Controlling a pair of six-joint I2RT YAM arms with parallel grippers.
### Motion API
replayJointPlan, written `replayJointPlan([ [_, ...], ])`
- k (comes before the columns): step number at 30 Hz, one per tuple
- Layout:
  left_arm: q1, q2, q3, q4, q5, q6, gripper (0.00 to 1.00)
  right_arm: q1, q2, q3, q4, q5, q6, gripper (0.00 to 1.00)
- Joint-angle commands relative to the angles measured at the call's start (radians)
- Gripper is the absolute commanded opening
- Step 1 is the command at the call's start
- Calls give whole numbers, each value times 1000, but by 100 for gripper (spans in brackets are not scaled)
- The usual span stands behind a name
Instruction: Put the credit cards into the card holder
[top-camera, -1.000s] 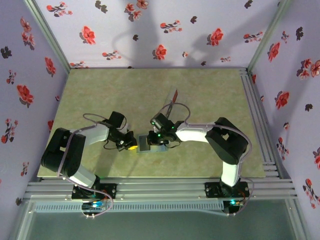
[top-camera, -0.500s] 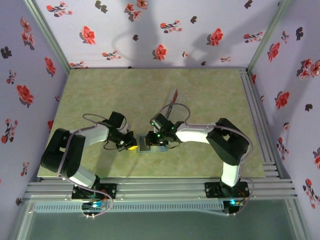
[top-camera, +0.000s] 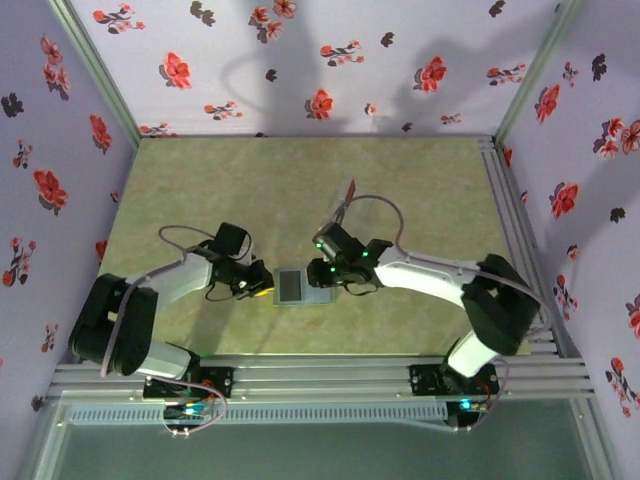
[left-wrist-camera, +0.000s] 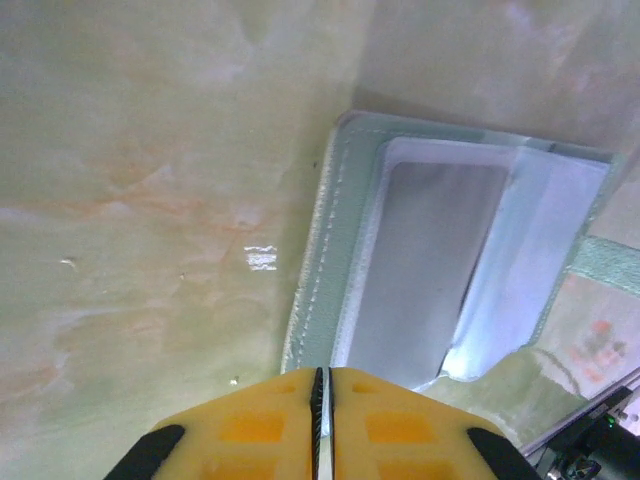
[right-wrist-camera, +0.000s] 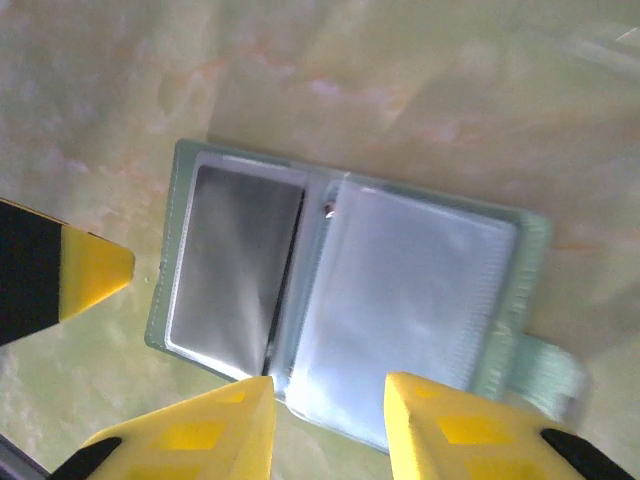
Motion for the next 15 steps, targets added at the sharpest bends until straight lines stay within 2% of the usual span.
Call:
replayJointPlan([
  [1, -12, -73, 23, -62, -68, -4, 15, -39, -161, 2, -65, 175, -65, 39],
  [4, -13, -120, 62, -141, -124, 20, 16, -138, -244, -14, -53, 195, -51, 51],
  [7, -15, -171, 66, -144, -170, 23, 19, -270, -247, -6, -46, 132, -13, 61],
  [12, -22, -185, 122, -141, -195, 9, 26, -392, -149, 84, -46, 69, 23, 75],
  [15, -25, -201, 110, -112, -229, 2, 29, -425, -49, 150, -20, 44, 49, 77],
])
